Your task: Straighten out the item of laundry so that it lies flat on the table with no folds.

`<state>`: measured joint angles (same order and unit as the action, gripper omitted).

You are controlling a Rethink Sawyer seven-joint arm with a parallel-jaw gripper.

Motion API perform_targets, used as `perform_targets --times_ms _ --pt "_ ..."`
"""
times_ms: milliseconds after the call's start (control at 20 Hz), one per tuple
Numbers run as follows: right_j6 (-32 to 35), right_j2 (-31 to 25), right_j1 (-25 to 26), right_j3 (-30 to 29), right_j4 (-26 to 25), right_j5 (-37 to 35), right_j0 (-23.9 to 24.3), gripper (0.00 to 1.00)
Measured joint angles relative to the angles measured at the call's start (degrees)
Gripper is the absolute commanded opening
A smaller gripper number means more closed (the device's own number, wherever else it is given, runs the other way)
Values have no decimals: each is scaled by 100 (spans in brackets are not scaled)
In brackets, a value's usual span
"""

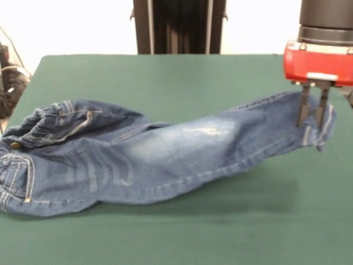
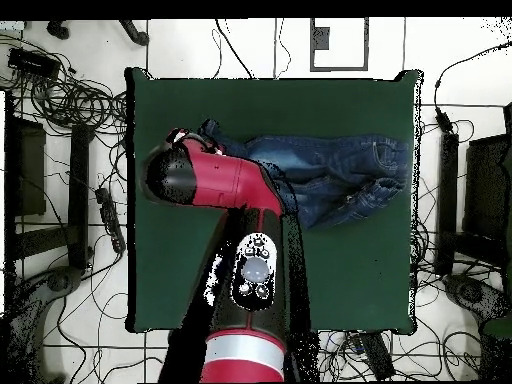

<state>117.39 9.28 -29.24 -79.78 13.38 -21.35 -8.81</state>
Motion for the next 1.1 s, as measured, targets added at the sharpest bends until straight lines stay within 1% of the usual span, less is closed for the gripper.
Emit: perform_targets --times_ms 100,550,800,850,1000,1100 --pt "0 2 27 63 38 1 -62 0" --pt "0 26 459 778 237 -28 -332 0" --pt "0 98 687 1256 236 -371 -305 0" --pt "0 100 816 1512 236 -583 -252 100" --pt "0 99 855 1590 237 -645 -235 100" --pt "0 98 953 1779 236 -737 -194 100"
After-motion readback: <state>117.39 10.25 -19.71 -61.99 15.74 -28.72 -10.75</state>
